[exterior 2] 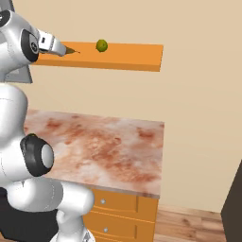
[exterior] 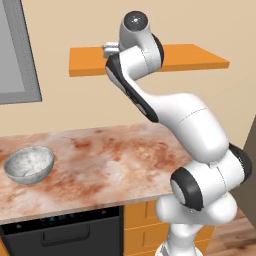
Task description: Pick the pears from the cabinet and place them in one bowl. Pick the orange from the sink and place it in the other bowl.
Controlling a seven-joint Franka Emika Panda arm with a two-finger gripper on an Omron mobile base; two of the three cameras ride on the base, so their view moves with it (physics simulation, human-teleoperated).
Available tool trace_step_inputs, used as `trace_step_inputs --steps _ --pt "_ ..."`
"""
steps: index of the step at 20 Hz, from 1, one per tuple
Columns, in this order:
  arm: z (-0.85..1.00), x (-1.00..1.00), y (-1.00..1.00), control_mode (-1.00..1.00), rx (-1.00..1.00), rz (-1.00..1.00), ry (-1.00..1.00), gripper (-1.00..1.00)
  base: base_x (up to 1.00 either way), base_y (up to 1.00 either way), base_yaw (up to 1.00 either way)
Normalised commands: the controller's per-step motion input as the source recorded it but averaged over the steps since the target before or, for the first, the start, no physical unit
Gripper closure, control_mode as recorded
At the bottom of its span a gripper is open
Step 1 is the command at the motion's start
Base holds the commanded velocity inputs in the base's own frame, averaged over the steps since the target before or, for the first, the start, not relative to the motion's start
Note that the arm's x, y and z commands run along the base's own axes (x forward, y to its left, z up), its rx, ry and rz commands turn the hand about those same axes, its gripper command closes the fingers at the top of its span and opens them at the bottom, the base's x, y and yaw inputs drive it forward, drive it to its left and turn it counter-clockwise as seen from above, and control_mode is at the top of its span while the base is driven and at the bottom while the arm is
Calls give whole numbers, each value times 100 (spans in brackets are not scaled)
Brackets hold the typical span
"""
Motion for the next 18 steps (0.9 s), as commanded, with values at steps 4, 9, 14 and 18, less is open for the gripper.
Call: trace_step_inputs --steps 4,9,14,18 --pt "0 33 11 -100 -9 0 -1 -100 0 0 0" --pt "0 31 7 -100 -8 0 0 -100 0 0 0" --pt "1 32 3 -100 -1 -2 0 -100 0 0 0" --pt "3 30 2 -100 0 -3 0 -100 0 0 0"
